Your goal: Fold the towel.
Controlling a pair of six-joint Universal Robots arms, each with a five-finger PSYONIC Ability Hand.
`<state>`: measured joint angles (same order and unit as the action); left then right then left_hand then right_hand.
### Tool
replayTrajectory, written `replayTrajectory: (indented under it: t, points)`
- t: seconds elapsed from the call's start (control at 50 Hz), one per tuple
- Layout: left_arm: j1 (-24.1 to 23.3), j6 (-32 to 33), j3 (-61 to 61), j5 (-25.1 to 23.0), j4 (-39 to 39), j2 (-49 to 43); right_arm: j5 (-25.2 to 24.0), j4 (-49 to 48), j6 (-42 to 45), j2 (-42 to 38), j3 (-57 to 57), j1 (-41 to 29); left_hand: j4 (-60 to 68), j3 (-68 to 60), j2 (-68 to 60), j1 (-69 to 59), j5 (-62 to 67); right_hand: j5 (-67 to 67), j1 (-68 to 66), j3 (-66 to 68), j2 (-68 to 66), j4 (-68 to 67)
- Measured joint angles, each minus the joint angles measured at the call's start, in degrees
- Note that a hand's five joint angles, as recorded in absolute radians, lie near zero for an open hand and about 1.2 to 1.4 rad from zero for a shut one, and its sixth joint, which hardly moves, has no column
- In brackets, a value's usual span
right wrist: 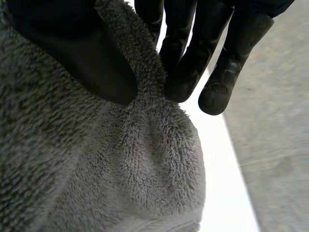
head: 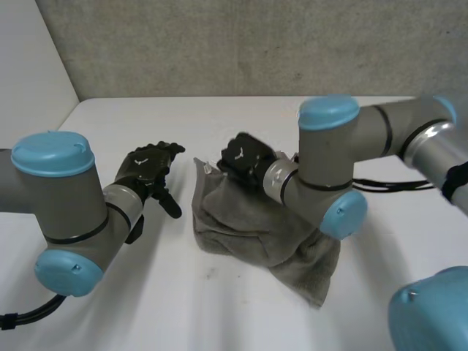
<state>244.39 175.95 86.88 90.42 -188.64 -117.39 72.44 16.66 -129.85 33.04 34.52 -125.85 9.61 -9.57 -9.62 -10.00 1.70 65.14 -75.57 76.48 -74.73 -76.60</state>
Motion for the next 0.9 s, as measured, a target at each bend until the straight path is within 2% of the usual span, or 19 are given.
replayTrajectory:
  t: [0.18,0.26,0.28,0.44,0.56,0.68,0.76,0.9]
  points:
    - [-0.1,-0.26,0.17,-4.17,0.04,-0.59,5.5,0.08,-6.12,15.6,12.19,2.24,0.0,0.0,0.0,0.0,0.0,0.0,0.0,0.0,0.0,0.0]
    - [-0.31,-0.36,0.22,-4.88,-0.21,-0.61,7.76,-0.12,-7.98,24.26,22.63,4.28,-0.02,0.0,0.02,0.0,0.0,0.0,0.0,0.0,0.0,0.0]
    - [-0.52,-0.38,0.23,-4.99,-0.49,-0.64,8.26,-0.3,-8.39,28.48,28.21,5.25,-0.02,0.0,0.02,0.0,0.03,0.0,0.0,0.0,0.0,0.0]
    - [-2.67,-0.03,0.23,-5.01,-3.12,-1.85,8.26,-2.19,-8.57,43.12,49.33,9.43,-0.03,0.0,0.03,0.0,0.03,0.0,0.0,0.0,0.0,0.0]
    - [-4.73,0.23,0.22,-5.12,-4.45,-3.79,6.41,-3.35,-8.11,54.21,60.68,13.41,0.0,0.0,0.0,0.0,0.03,0.0,0.0,0.0,0.0,0.0]
    - [-6.25,0.31,0.24,-6.46,-4.55,-5.07,1.93,-3.43,-7.74,62.56,67.73,20.16,0.3,0.0,-0.3,-0.16,0.03,0.0,-0.01,0.0,0.0,0.0]
    - [-6.8,0.46,0.25,-7.52,-4.47,-5.67,-1.21,-3.36,-7.67,65.25,70.26,24.9,1.83,-1.93,-1.84,-1.47,0.03,0.0,-0.01,0.0,0.0,0.0]
    - [-7.09,3.64,-0.58,-8.4,-4.9,-7.57,-7.36,-2.9,-7.5,66.49,73.58,31.99,15.85,-15.9,-15.84,-15.69,13.79,0.0,-0.01,0.0,0.0,0.0]
